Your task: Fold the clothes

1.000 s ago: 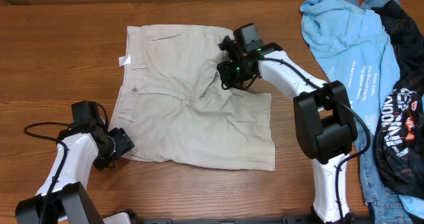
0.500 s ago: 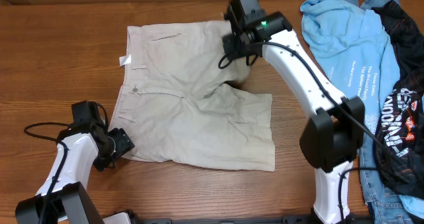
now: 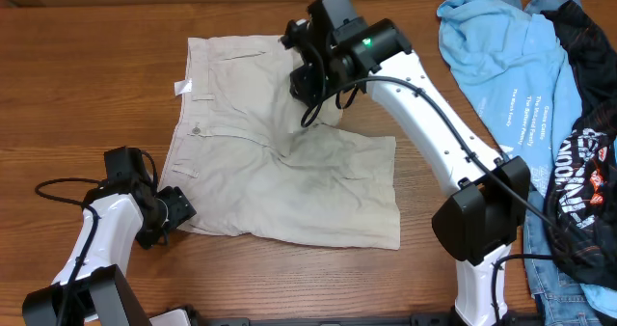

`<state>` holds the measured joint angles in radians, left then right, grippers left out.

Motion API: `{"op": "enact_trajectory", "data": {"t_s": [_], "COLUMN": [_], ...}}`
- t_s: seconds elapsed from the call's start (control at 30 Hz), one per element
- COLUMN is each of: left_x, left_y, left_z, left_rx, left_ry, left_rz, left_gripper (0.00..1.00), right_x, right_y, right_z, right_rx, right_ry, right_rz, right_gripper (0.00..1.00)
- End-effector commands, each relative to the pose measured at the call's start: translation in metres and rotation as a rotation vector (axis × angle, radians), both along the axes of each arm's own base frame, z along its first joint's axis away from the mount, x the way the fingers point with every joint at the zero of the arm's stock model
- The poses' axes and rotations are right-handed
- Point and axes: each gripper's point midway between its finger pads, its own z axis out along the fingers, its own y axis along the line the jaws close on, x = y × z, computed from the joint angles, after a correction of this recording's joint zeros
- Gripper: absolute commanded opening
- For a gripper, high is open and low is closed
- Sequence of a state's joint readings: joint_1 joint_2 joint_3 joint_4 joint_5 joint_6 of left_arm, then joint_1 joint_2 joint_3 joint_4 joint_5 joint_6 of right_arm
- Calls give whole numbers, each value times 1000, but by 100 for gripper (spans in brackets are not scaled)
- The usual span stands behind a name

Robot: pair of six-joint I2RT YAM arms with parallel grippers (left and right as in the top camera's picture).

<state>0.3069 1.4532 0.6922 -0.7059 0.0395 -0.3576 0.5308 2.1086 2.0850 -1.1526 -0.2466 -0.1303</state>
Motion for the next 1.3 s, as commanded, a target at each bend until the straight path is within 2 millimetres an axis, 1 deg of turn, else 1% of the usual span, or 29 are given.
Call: {"op": "enact_trajectory", "data": {"t_s": [0.0,0.07,0.13,0.2,0.27,0.33,0.4,0.47,0.53,0.67,0.73,0.87,0.93,1.03,1.1,1.17,1.27], "left_x": [-3,-3,-3,-3,-3,-3,-3,-3,-3,-2,-2,-3,-2,-2,-2,-2,-2], "left_y": [1,1,1,1,1,1,1,1,1,1,1,1,1,1,1,1,1], "left_z": [-2,-2,-2,-2,-2,-2,-2,-2,-2,-2,-2,-2,-2,-1,-1,-1,-1], "left_rx": [13,13,13,13,13,13,13,13,14,14,14,14,14,14,15,14,15], "left_ry": [9,9,9,9,9,9,9,8,8,6,5,8,7,5,5,5,5], "left_rz": [-23,-23,-23,-23,-23,-22,-23,-23,-23,-23,-23,-23,-23,-23,-23,-23,-23], "left_gripper": [72,72,72,72,72,72,72,72,71,72,72,72,72,72,72,72,72], "right_x": [21,33,43,50,54,56,55,51,46,32,28,24,24,26,27,27,26], "right_y": [-30,-55,-76,-99,-112,-126,-139,-145,-144,-127,-116,-113,-107,-98,-98,-98,-98], "right_z": [1,0,0,-2,-3,-9,-17,-29,-44,-77,-90,-112,-115,-113,-114,-117,-124], "right_rx": [-101,-132,-115,-75,-15,54,95,148,201,303,367,403,447,516,525,530,534], "right_ry": [-54,-52,-19,35,95,174,243,316,380,466,483,481,472,464,461,460,460], "right_rz": [-152,-299,-419,-530,-589,-647,-697,-703,-683,-598,-559,-550,-520,-479,-489,-497,-506], "right_gripper": [35,40,42,47,48,49,49,51,54,59,61,62,65,66,67,70,71]}}
